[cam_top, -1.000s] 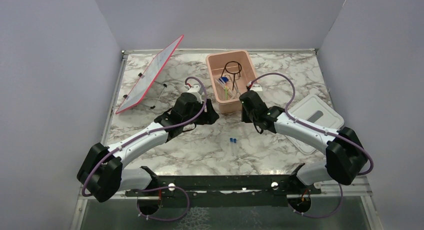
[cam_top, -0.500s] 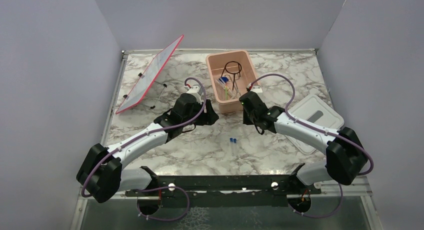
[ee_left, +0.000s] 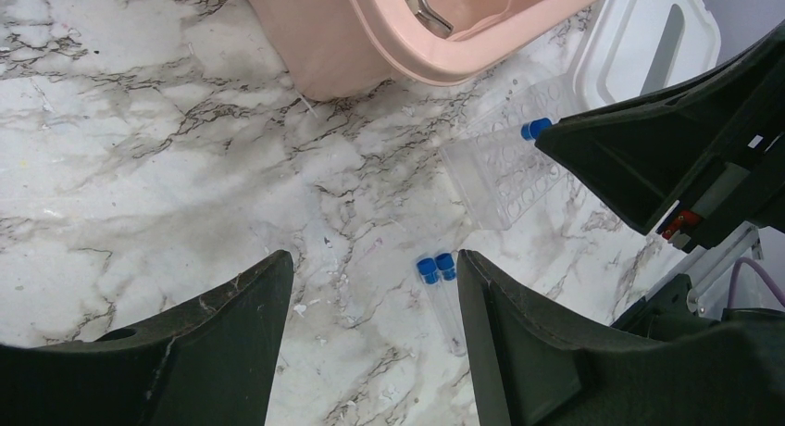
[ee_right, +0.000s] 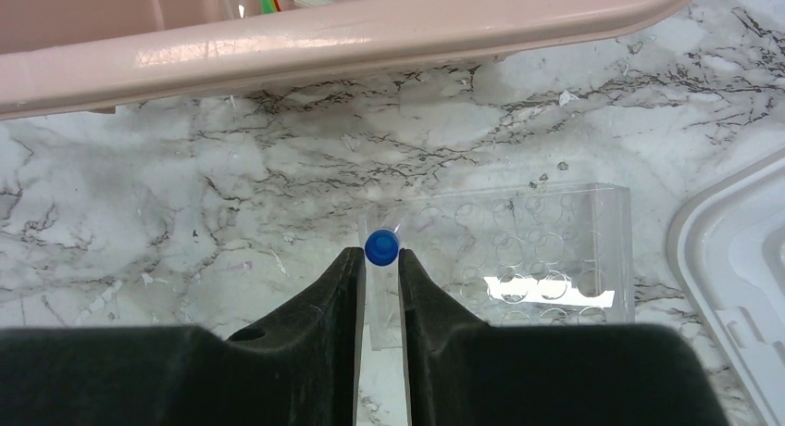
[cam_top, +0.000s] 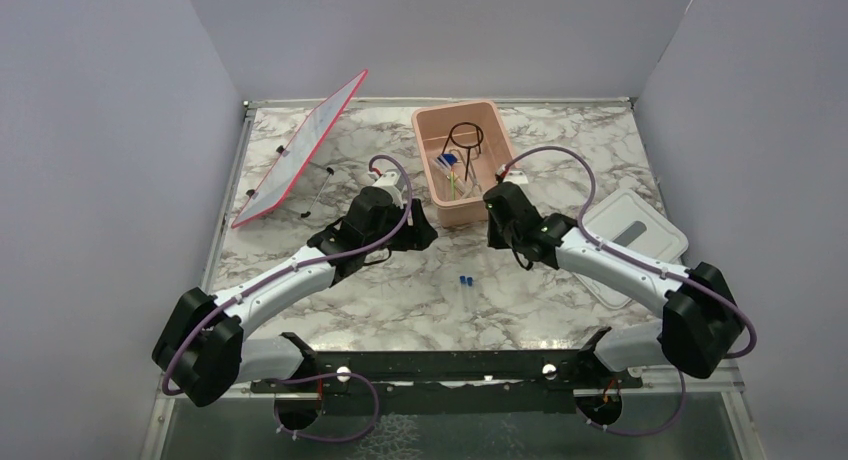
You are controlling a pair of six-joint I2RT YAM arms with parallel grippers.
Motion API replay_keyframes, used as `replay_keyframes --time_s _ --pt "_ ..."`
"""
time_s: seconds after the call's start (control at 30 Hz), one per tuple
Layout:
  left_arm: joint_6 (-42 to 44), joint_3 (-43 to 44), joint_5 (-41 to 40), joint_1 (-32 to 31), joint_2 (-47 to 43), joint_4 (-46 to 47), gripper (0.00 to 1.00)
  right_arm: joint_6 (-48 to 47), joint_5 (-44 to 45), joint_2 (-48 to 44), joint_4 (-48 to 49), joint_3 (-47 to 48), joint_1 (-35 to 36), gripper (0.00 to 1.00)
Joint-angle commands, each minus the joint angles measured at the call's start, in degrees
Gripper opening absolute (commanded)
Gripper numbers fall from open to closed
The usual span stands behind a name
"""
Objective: Organize the chemistry lab equipment
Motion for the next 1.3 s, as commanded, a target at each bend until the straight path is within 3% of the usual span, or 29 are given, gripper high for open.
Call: replay_keyframes --time_s 0.0,0.37,0.57,0.77,1.0,1.27 --pt "-0.5 -0.8 0.8 0.3 -1.7 1.5 0.68 -1.1 -1.1 -1.7 1.6 -1.4 0.0 0.24" --pt "-1.3 -1.3 0.7 0.3 -2.2 1.5 0.68 0.8 -3.0 -7.2 -2.4 0.1 0.1 0.43" --pt "-2.2 -2.4 -2.2 0.3 -3.5 1.2 0.68 6.1 -7.1 -9.9 -9.7 -2.4 0.9 0.42" --pt "-3.2 -3.4 -3.7 0.3 -4.3 1.4 0.68 11.6 -10.8 -11.5 -10.8 -6.7 6.0 0.4" --pt "-3.6 -4.0 -4.0 0.3 -4.4 1.5 0.68 15.4 -9.6 -4.1 -8.4 -6.9 11.6 0.4" --pt "-3.3 -4.4 -3.8 0.3 -4.9 1.2 0.68 15.6 -11.0 3.3 -4.0 -6.1 12.4 0.33"
